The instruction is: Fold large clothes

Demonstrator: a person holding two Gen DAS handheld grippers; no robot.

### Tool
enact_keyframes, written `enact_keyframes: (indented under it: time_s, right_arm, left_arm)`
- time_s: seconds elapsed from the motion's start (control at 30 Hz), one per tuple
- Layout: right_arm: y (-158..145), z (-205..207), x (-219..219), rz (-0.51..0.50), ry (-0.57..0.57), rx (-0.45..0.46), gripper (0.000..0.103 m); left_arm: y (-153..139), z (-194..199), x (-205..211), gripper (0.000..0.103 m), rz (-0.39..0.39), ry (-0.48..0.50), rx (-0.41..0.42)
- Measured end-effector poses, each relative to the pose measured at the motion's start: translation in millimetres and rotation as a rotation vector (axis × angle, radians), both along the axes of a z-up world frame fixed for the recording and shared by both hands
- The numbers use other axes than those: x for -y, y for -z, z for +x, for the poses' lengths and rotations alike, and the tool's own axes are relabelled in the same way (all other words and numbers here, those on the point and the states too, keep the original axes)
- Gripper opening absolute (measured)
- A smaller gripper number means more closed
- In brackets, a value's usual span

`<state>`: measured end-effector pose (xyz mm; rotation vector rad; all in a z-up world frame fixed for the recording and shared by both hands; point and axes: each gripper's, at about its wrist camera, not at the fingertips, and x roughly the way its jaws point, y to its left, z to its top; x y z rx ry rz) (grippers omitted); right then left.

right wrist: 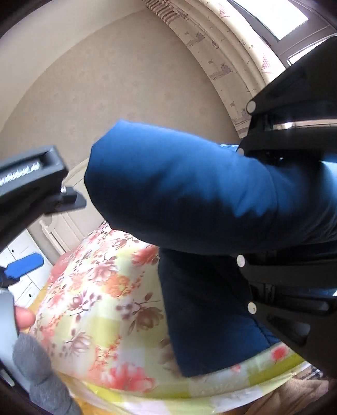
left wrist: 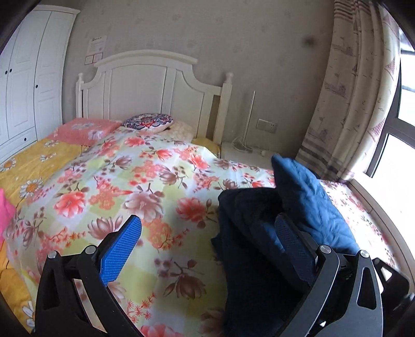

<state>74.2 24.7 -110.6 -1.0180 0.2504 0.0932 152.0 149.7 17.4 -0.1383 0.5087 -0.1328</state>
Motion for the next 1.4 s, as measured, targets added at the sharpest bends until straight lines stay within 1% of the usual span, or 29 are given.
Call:
enact_keyframes:
  time_s: [0.07, 0.1, 0.13, 0.2, 0.23, 0.3, 0.37, 0.47, 0.5, 0.57, 0.6, 0.63, 0.67, 0.7, 0.73, 0.77, 0.83, 0.87, 0.9, 0.97, 1.0, 1.03, 1.1, 1.13, 1.17, 1.2, 1.23, 1.27, 1.4]
  right_arm:
    - [36.2, 5.8, -16.8, -0.122, 0.002, -0.038, 0.035]
    - [49.0, 6.9, -22.7, -0.173, -0.007, -0.001, 0.036]
    - [58.4, 3.7, -24.6, -0.2, -0.013, 0.035, 0.036]
    - [53.0, 4.0, -20.7, -0.173, -0.003, 0.011, 0.036]
    - [51.0, 4.2, -17.0, -0.169, -0.003, 0.005, 0.037]
    - [52.3, 4.6, -17.5, -0.183, 0.003, 0.016, 0.037]
    - [55.5, -0.2, -19.2, -0.201, 0.016, 0.038, 0.037]
    - [54.7, -10.2, -19.3, -0.189, 0.009, 0.056, 0.038]
    - [50.5, -17.4, -26.1, -0.184, 0.004, 0.061, 0.04]
    - [48.4, -24.7, -19.2, -0.169, -0.012, 0.059, 0.043]
    - [42.6, -29.4, -25.1, -0.169, -0.028, 0.057, 0.046]
    - [37.9, -37.8, -20.1, -0.158, -0.065, 0.034, 0.049]
    - [31.5, -46.6, -14.3, -0.124, -0.109, -0.004, 0.057]
    - [25.8, -53.3, -10.0, -0.086, -0.142, -0.032, 0.066]
    - [15.7, -68.5, 0.7, -0.014, -0.203, -0.088, 0.069]
    - [9.6, -75.5, 6.6, 0.027, -0.237, -0.125, 0.07]
    - [-12.2, -88.4, 28.6, 0.179, -0.286, -0.224, 0.068]
    - [-23.6, -90.2, 39.4, 0.258, -0.3, -0.265, 0.064]
    - [-37.9, -89.7, 52.7, 0.352, -0.303, -0.295, 0.055]
    - [-61.9, -82.6, 74.3, 0.492, -0.286, -0.306, 0.05]
    - [-70.9, -75.2, 80.0, 0.532, -0.269, -0.301, 0.05]
    - [-78.5, -60.1, 82.1, 0.552, -0.244, -0.297, 0.05]
    - [-83.9, -43.9, 82.6, 0.55, -0.21, -0.305, 0.049]
    - [-75.3, -32.4, 74.8, 0.525, -0.197, -0.351, 0.049]
    - [-57.3, -19.1, 63.5, 0.48, -0.18, -0.426, 0.047]
    - [-39.7, -1.2, 45.0, 0.445, -0.166, -0.431, 0.047]
    - [-27.8, 0.5, 40.1, 0.431, -0.172, -0.4, 0.047]
    - [-22.4, 2.9, 37.9, 0.435, -0.168, -0.397, 0.048]
    - [-20.2, 6.2, 34.7, 0.39, -0.16, -0.401, 0.048]
  left_arm:
    - [-6.9, 1.0, 3.8, 0.099, 0.0, 0.008, 0.004]
    - [-10.5, 2.4, 8.1, 0.099, 0.008, 0.019, 0.004]
    - [-16.0, 5.0, 16.9, 0.099, 0.036, 0.043, 0.004]
    - [-25.6, 12.1, 40.9, 0.099, 0.118, 0.114, 0.001]
    - [-30.2, 18.6, 58.1, 0.099, 0.166, 0.174, -0.004]
    - [-35.3, 35.6, 90.0, 0.099, 0.221, 0.287, -0.025]
    - [-35.3, 56.1, 116.4, 0.099, 0.261, 0.36, -0.062]
    - [-18.3, 94.0, 149.5, 0.099, 0.298, 0.446, -0.172]
    - [-4.8, 108.5, 156.0, 0.099, 0.33, 0.438, -0.211]
    - [30.1, 135.1, 156.9, 0.099, 0.433, 0.355, -0.299]
    - [54.3, 147.5, 151.6, 0.099, 0.49, 0.317, -0.334]
    - [68.0, 153.1, 141.6, 0.099, 0.444, 0.349, -0.344]
    - [79.6, 157.4, 126.9, 0.099, 0.348, 0.37, -0.364]
    - [84.4, 157.6, 119.7, 0.099, 0.313, 0.363, -0.371]
    - [88.3, 153.8, 116.1, 0.099, 0.31, 0.35, -0.348]
    - [90.0, 151.2, 116.6, 0.099, 0.32, 0.343, -0.327]
    - [93.0, 146.6, 115.1, 0.099, 0.313, 0.327, -0.291]
    - [94.2, 145.2, 114.1, 0.099, 0.302, 0.321, -0.275]
    - [95.1, 144.1, 112.0, 0.099, 0.29, 0.318, -0.261]
    - [98.7, 141.3, 106.7, 0.099, 0.26, 0.309, -0.238]
    - [100.0, 138.7, 105.4, 0.099, 0.251, 0.302, -0.227]
    - [99.4, 134.6, 105.3, 0.099, 0.248, 0.297, -0.216]
    - [97.6, 132.4, 103.2, 0.099, 0.242, 0.289, -0.2]
    - [98.0, 131.8, 102.1, 0.099, 0.235, 0.288, -0.195]
    - [98.5, 131.5, 100.5, 0.099, 0.224, 0.289, -0.188]
    - [99.1, 131.0, 98.2, 0.099, 0.217, 0.288, -0.181]
    - [100.7, 130.5, 95.0, 0.099, 0.209, 0.287, -0.176]
    - [102.6, 129.8, 91.1, 0.099, 0.194, 0.289, -0.173]
    - [107.0, 127.4, 84.1, 0.099, 0.167, 0.29, -0.16]
